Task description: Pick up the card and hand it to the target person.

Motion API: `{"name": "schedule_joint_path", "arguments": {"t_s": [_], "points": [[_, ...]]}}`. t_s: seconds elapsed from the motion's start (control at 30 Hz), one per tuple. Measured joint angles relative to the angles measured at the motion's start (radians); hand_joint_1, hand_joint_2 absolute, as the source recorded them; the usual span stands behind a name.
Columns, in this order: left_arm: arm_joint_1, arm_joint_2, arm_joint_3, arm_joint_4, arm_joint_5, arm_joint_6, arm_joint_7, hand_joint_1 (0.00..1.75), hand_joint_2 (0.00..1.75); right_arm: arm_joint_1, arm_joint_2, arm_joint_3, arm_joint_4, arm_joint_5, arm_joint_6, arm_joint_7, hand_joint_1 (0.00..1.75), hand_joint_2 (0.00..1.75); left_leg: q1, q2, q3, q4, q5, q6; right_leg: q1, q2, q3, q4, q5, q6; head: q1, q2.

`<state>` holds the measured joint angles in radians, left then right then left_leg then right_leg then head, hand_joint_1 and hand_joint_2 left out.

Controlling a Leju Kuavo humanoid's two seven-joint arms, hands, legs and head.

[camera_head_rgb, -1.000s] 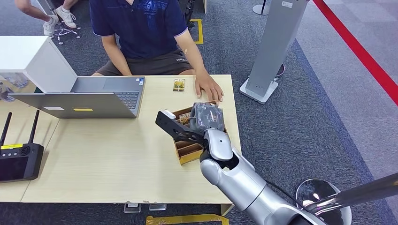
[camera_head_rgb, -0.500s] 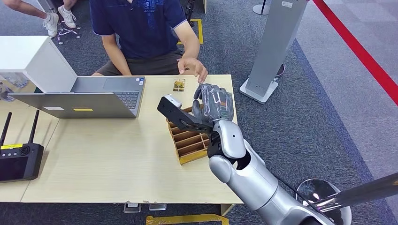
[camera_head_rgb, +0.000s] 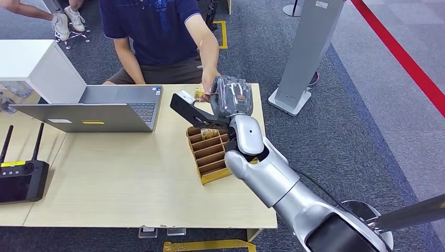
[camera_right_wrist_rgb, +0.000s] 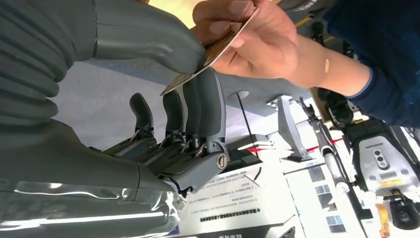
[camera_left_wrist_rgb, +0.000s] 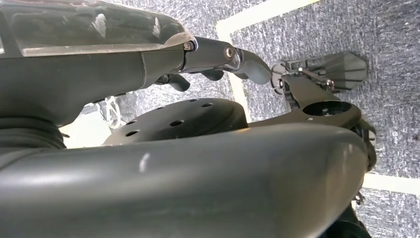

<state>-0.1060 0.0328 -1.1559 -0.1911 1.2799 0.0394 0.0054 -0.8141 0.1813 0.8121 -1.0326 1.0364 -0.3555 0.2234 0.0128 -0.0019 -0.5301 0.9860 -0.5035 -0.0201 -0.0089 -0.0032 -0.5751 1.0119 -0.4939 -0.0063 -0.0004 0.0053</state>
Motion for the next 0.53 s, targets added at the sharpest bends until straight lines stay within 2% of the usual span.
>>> {"name": "schedule_joint_path", "arguments": {"t_s": [0.17, 0.3, 0.53], "points": [[0.0, 0.0, 0.0, 0.0, 0.005, 0.001, 0.002, 0.0, 0.0, -0.046, 0.023, 0.006, 0.128, 0.02, -0.006, -0.003, 1.26, 1.75, 0.0, 0.0, 0.0, 0.0, 0.0, 0.0, 0.0, 0.0, 0.0, 0.0, 0.0, 0.0, 0.0, 0.0], [0.0, 0.0, 0.0, 0.0, 0.007, -0.001, 0.001, 0.0, 0.0, -0.058, 0.042, 0.015, 0.208, 0.03, -0.013, -0.012, 0.0, 1.75, 0.0, 0.0, 0.0, 0.0, 0.0, 0.0, 0.0, 0.0, 0.0, 0.0, 0.0, 0.0, 0.0, 0.0], [-0.002, 0.002, -0.005, 0.0, 0.001, -0.009, -0.011, 0.0, 0.0, -0.062, 0.069, 0.029, 0.281, 0.022, -0.033, -0.025, 0.0, 1.75, 0.0, 0.0, 0.0, 0.0, 0.0, 0.0, 0.0, 0.0, 0.0, 0.0, 0.0, 0.0, 0.0, 0.0]]}}
